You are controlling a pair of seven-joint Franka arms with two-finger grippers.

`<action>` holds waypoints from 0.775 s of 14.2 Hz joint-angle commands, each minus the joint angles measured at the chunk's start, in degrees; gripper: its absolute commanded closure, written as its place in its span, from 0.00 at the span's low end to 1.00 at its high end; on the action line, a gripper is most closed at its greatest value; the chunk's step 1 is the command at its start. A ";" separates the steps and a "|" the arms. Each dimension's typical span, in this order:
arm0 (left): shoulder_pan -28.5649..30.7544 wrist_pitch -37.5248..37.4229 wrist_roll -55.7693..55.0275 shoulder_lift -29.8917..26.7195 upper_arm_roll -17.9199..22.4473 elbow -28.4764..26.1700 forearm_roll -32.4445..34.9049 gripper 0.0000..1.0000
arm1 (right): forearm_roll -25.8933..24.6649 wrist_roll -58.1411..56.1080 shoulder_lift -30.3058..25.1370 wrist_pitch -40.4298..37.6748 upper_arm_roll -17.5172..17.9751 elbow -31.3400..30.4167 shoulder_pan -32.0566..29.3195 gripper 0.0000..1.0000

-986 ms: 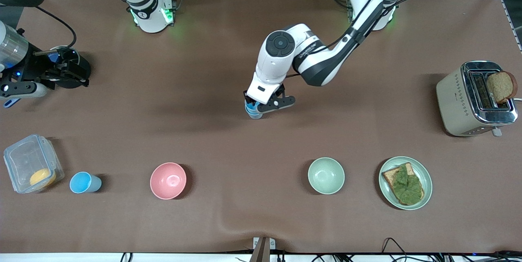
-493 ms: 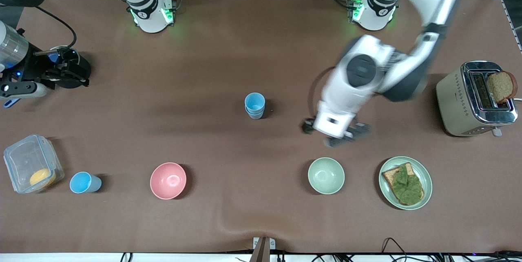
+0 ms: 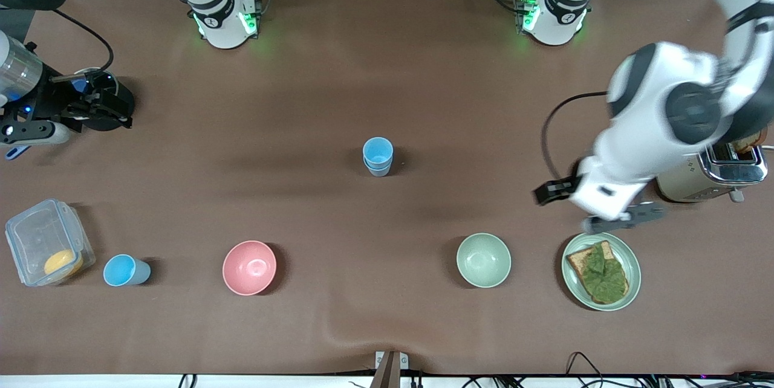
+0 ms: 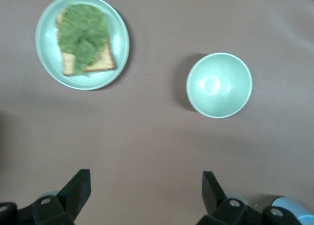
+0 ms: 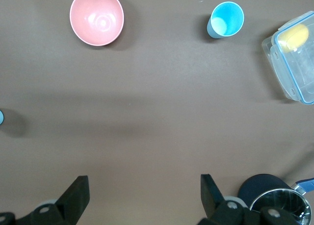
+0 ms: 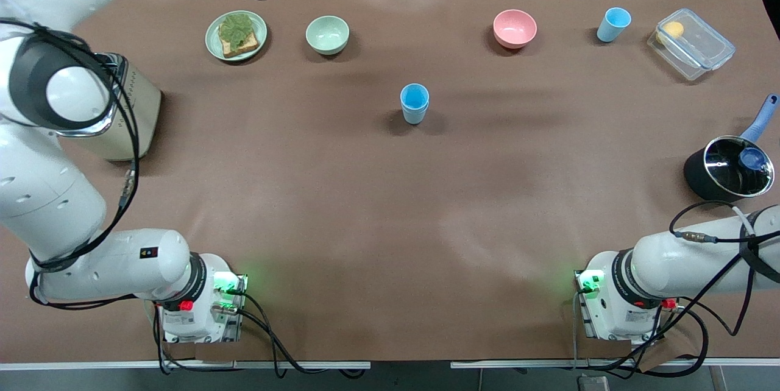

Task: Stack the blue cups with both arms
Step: 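Open the left gripper and draw it back toward its base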

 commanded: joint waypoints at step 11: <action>-17.23 -15.05 16.33 -17.99 31.54 -4.93 -8.97 0.00 | -0.30 -0.40 0.25 -1.63 0.99 0.59 -0.85 0.00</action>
